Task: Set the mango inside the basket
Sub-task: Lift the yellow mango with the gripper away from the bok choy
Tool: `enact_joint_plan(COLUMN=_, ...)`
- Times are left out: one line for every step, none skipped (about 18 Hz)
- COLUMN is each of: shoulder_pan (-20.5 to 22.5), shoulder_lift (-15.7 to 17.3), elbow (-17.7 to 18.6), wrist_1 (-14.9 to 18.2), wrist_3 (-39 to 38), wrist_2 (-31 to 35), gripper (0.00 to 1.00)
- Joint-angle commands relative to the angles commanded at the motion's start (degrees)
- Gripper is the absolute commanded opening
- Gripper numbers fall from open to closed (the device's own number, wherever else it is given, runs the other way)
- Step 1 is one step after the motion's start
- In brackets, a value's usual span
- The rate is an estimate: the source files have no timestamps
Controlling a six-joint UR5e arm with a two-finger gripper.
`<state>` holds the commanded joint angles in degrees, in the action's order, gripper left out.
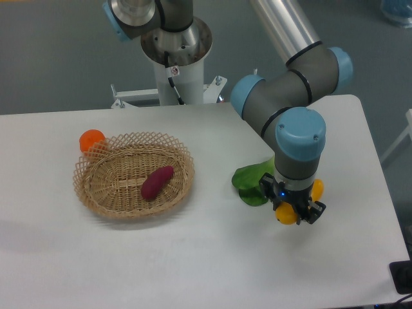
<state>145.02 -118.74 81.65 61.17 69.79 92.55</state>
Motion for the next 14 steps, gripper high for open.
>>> enact_joint_plan(shoulder_pan=0.0, shoulder_lift=-0.09, elbow=-0.09, wrist_1=-0.09, wrist_3=0.0, wrist_2=0.0, gripper=0.53)
enact_joint_plan(shoulder_pan=0.0, shoulder_lift=0.0, elbow=-0.09, wrist_1=-0.09, wrist_3=0.0, wrist_2=0.0, gripper=0.53)
enact_joint_plan(shoulder_pan=-0.09, shoulder_lift=0.0, elbow=-0.17, wrist_1=-0.09, wrist_3=0.0, wrist_2=0.0, gripper=0.54)
enact_joint_plan(shoulder_pan=-0.09, shoulder_lift=-0.09, elbow=-0.26, wrist_1=-0.09, wrist_3=-0.09, wrist_2=-0.09, gripper=0.54)
enact_joint_plan(shoulder_pan=-0.18, shoulder_lift=-0.17, elbow=-0.61, wrist_1=0.09, wrist_3=-0.09, wrist_2=-0.09, gripper=0.54)
enact_joint_plan(shoulder_pan=-0.18, shoulder_lift=-0.26, elbow=-0.7, wrist_1=0.17, wrist_3=-0.18, wrist_2=0.0, gripper=0.54)
enact_joint_plan(shoulder_pan=-0.26, shoulder_lift=-0.26, elbow=-0.7, wrist_1=0.18, wrist_3=-0.44, wrist_2=-0.09, gripper=0.54)
enact_joint_plan(shoulder_pan=-0.35, shoulder_lift=-0.26, elbow=-0.62, wrist_1=0.26, wrist_3=-0.61, wrist_2=-0.09, gripper=0.54)
enact_joint_plan(shoulder_pan=-0.35, shoulder_lift=-0.26, elbow=-0.53, wrist_1=0.26, wrist_3=-0.53, wrist_2=-0.09, gripper=0.54)
enact_joint_plan(shoulder_pan=-0.44, shoulder_lift=-0.18, elbow=-0.27, wrist_1=0.18, wrist_3=-0.62, wrist_2=-0.17, gripper=0.54)
enact_joint_plan(shoulder_pan=-0.44, shoulder_lift=-0.18, elbow=-0.18, wrist_1=0.18, wrist_3=-0.62, wrist_2=-0.17, gripper=0.54)
enact_joint_plan(shoulder_pan=-0.7, shoulder_lift=-0.18, elbow=-0.09, wrist_1=0.18, wrist_3=-0.62, wrist_2=-0.17, gripper=0.54)
enact_joint_plan(shoulder_pan=-1.05, shoulder_lift=-0.09, elbow=0.0, wrist_1=0.18, wrist_3=-0.62, wrist_2=-0.26, gripper=0.54)
enact_joint_plan(shoulder_pan=-1.49, shoulder_lift=0.0, elbow=0.09, wrist_1=0.18, wrist_3=-0.62, wrist_2=-0.26, gripper=0.54)
